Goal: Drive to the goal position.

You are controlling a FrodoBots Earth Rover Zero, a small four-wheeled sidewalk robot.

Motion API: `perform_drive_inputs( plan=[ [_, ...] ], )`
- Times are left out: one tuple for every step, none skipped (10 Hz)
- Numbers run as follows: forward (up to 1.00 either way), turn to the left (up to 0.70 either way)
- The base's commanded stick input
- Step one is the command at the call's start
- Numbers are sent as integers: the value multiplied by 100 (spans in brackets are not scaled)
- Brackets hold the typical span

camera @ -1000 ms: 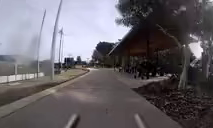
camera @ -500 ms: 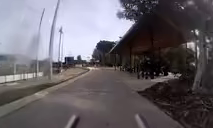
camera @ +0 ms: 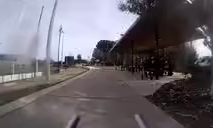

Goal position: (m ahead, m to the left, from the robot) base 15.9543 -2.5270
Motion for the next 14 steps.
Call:
perform_drive_inputs(
  plan=[
    [100, 0],
    [100, 0],
    [100, 0],
    [100, -2],
    [100, -5],
    [100, -9],
    [100, -10],
    [100, -11],
    [100, -23],
    [100, -24],
    [100, -24],
    [100, -24],
    [100, -24],
    [100, -24]
  ],
)
